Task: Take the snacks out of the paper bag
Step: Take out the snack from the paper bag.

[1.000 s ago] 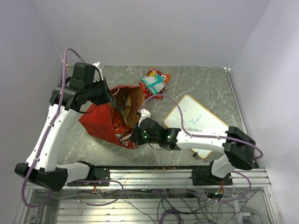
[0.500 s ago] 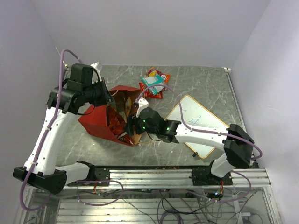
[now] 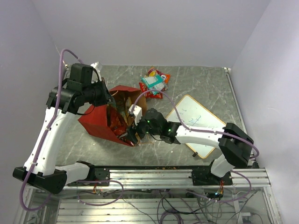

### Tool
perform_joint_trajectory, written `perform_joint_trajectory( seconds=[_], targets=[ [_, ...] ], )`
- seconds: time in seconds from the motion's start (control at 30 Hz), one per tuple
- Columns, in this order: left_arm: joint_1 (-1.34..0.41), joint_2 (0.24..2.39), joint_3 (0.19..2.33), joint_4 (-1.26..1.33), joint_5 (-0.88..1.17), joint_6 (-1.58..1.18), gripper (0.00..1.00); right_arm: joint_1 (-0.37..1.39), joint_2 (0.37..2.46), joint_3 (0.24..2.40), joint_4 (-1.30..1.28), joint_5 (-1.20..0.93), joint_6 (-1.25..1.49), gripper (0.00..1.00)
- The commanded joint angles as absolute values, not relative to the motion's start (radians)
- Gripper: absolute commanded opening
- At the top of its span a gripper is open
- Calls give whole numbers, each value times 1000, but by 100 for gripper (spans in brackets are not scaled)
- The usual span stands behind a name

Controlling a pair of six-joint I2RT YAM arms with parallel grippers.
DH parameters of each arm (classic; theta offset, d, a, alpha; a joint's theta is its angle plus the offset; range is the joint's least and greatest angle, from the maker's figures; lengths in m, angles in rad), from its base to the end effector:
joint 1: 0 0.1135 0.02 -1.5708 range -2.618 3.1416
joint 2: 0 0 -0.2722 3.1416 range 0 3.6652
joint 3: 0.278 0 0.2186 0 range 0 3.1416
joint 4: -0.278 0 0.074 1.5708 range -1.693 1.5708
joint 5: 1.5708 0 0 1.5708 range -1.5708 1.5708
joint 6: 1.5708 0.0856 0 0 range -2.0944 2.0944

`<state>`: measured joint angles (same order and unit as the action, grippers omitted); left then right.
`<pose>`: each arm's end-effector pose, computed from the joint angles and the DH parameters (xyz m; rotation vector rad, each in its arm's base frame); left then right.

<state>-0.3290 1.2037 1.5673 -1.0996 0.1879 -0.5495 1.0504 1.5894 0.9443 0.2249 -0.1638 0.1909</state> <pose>0.1979 -0.0845 0.3923 -0.1631 2.3783 -0.6523 0.1737 0.3312 0.2426 -0.9832 1.8751 0.9385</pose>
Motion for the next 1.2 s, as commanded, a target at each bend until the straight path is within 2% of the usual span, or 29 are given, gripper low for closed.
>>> perform_joint_trajectory(
  seconds=[0.0, 0.13, 0.3, 0.33, 0.43, 0.57, 0.7, 1.0, 1.17],
  targets=[
    [-327, 1203, 1611, -1113, 228, -538, 7, 1048, 1620, 962, 298, -221, -33, 74],
    [-326, 1196, 1597, -1120, 237, -537, 7, 1047, 1690, 1032, 287, -208, -71, 71],
    [-328, 1198, 1596, -1125, 240, -533, 7, 1046, 1745, 1066, 323, -240, -46, 63],
    [-327, 1205, 1602, -1128, 239, -531, 7, 1047, 1752, 1072, 325, -242, -37, 59],
    [-327, 1217, 1620, -1133, 238, -528, 7, 1048, 1740, 1070, 334, -268, -2, 38],
    [-327, 1216, 1619, -1129, 235, -539, 7, 1048, 1671, 1033, 330, -268, 69, 16],
    [-327, 1203, 1605, -1121, 221, -552, 7, 1046, 1588, 1043, 231, -239, 158, 0],
    [-327, 1199, 1620, -1119, 194, -563, 7, 1043, 1341, 1007, 129, -149, 349, 0],
    [-327, 1207, 1643, -1131, 183, -554, 7, 1033, 1208, 1031, -19, -99, 406, 0]
  ],
)
